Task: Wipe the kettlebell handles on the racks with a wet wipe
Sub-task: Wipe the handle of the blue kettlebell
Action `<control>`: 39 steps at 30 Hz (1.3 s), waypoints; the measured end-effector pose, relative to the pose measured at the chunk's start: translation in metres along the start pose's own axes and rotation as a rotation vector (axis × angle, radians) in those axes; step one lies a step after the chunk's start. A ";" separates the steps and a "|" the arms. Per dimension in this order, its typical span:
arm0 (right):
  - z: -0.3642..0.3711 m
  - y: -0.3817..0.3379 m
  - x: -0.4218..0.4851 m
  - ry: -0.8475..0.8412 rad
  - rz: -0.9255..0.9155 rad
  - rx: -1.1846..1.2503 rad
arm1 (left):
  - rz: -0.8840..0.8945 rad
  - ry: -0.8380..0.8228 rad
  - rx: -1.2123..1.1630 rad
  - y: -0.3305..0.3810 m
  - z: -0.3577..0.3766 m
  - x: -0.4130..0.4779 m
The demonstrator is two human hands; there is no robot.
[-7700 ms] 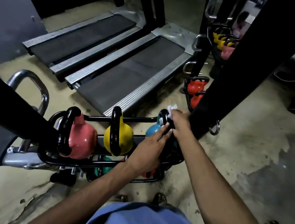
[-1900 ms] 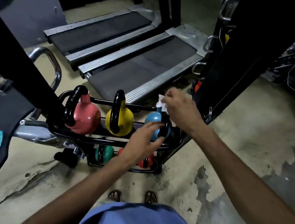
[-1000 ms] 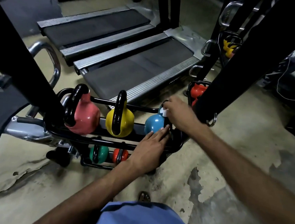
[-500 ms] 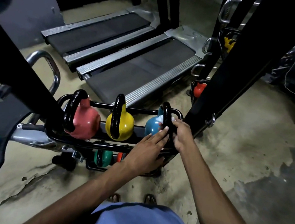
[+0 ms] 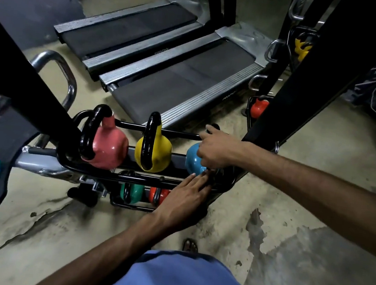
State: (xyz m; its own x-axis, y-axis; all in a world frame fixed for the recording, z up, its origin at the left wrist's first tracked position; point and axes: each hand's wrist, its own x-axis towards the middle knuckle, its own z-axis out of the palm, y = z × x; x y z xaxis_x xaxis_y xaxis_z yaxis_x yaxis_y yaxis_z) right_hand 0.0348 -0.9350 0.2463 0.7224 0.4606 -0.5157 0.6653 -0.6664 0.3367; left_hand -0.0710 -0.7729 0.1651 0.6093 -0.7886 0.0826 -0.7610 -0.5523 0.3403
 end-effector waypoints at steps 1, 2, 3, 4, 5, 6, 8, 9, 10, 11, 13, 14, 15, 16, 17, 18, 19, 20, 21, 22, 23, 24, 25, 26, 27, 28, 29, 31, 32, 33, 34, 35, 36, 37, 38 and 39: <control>-0.003 0.004 0.001 0.034 0.011 -0.023 | 0.000 0.011 -0.009 -0.001 0.001 0.000; -0.005 0.009 0.001 0.098 0.035 -0.038 | -0.002 0.016 -0.015 -0.001 0.001 0.000; -0.005 0.014 0.001 0.167 0.065 -0.030 | -0.004 0.013 -0.018 -0.001 0.002 0.000; -0.001 0.018 0.001 0.233 0.097 -0.001 | -0.006 0.008 -0.020 -0.001 0.002 0.001; 0.006 0.018 -0.002 0.301 0.127 0.038 | -0.010 0.003 -0.024 0.000 0.001 0.001; 0.016 0.015 -0.007 0.382 0.165 0.085 | -0.014 -0.001 -0.033 0.000 0.001 0.001; 0.043 -0.002 -0.020 0.588 0.282 0.271 | -0.021 0.014 -0.060 0.001 0.002 0.001; 0.055 -0.015 -0.027 0.707 0.359 0.435 | -0.021 0.026 -0.067 0.000 0.003 0.001; 0.064 -0.029 -0.034 0.816 0.445 0.631 | -0.019 0.035 -0.068 0.000 0.003 0.001; 0.069 -0.045 -0.040 0.911 0.541 0.837 | -0.016 0.042 -0.067 -0.001 0.003 0.001; 0.074 -0.073 -0.044 1.031 0.756 1.210 | -0.019 0.049 -0.069 -0.004 0.004 0.003; 0.076 -0.082 -0.041 1.044 0.840 1.388 | -0.021 0.050 -0.074 -0.005 0.004 0.004; 0.077 -0.086 -0.037 1.032 0.889 1.596 | -0.023 0.051 -0.080 -0.005 0.005 0.004; 0.078 -0.083 -0.029 0.995 0.911 1.841 | -0.026 0.052 -0.086 -0.006 0.005 0.005; 0.081 -0.076 -0.021 0.943 0.907 2.101 | -0.027 0.054 -0.090 -0.007 0.006 0.004; 0.082 -0.067 -0.013 0.875 0.884 2.353 | -0.027 0.053 -0.089 -0.007 0.006 0.004; 0.082 -0.056 -0.007 0.798 0.843 2.582 | -0.026 0.055 -0.085 -0.008 0.006 0.004; 0.080 -0.045 -0.004 0.717 0.805 2.751 | -0.025 0.055 -0.082 -0.008 0.006 0.004; 0.079 -0.039 -0.003 0.647 0.778 2.854 | -0.023 0.055 -0.079 -0.009 0.006 0.004; 0.076 -0.036 -0.004 0.593 0.767 2.894 | -0.022 0.055 -0.076 -0.009 0.006 0.004; 0.075 -0.037 -0.006 0.558 0.750 2.896 | -0.020 0.058 -0.073 -0.009 0.007 0.004; 0.075 -0.041 -0.009 0.549 0.733 2.864 | -0.019 0.062 -0.073 -0.008 0.007 0.003; 0.077 -0.047 -0.013 0.587 0.729 2.779 | -0.021 0.064 -0.076 -0.008 0.008 0.003; 0.080 -0.057 -0.019 0.660 0.763 2.610 | -0.026 0.066 -0.078 -0.007 0.009 0.002; 0.083 -0.066 -0.026 0.756 0.799 2.376 | -0.036 0.074 -0.077 -0.007 0.011 0.003; 0.084 -0.074 -0.033 0.856 0.825 2.104 | -0.045 0.087 -0.076 -0.006 0.012 0.004; 0.085 -0.080 -0.036 0.949 0.834 1.834 | -0.051 0.097 -0.078 -0.005 0.013 0.005; 0.086 -0.086 -0.035 1.079 0.798 1.387 | -0.058 0.103 -0.080 -0.004 0.015 0.007; 0.085 -0.086 -0.033 1.099 0.751 1.212 | -0.062 0.102 -0.085 -0.003 0.015 0.007; 0.088 -0.082 -0.029 1.097 0.680 1.042 | -0.065 0.101 -0.089 -0.002 0.014 0.006; 0.089 -0.076 -0.026 1.068 0.594 0.860 | -0.067 0.103 -0.082 -0.001 0.013 0.006; 0.091 -0.067 -0.022 1.023 0.507 0.687 | -0.063 0.105 -0.064 0.000 0.013 0.004; 0.090 -0.057 -0.019 0.956 0.422 0.535 | -0.056 0.108 -0.045 0.000 0.012 0.003; 0.087 -0.046 -0.016 0.862 0.343 0.408 | -0.047 0.106 -0.031 0.000 0.013 0.001; 0.082 -0.035 -0.014 0.751 0.271 0.313 | -0.044 0.093 -0.023 0.000 0.013 0.000; 0.074 -0.026 -0.012 0.643 0.205 0.238 | -0.047 0.079 -0.019 0.001 0.014 -0.001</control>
State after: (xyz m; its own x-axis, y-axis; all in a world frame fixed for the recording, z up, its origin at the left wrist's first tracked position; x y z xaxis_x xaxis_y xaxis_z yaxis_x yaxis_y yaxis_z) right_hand -0.0057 -0.9667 0.1853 0.8454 0.5180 0.1303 0.4981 -0.8526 0.1580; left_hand -0.0756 -0.7763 0.1527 0.6607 -0.7376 0.1393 -0.7270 -0.5825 0.3636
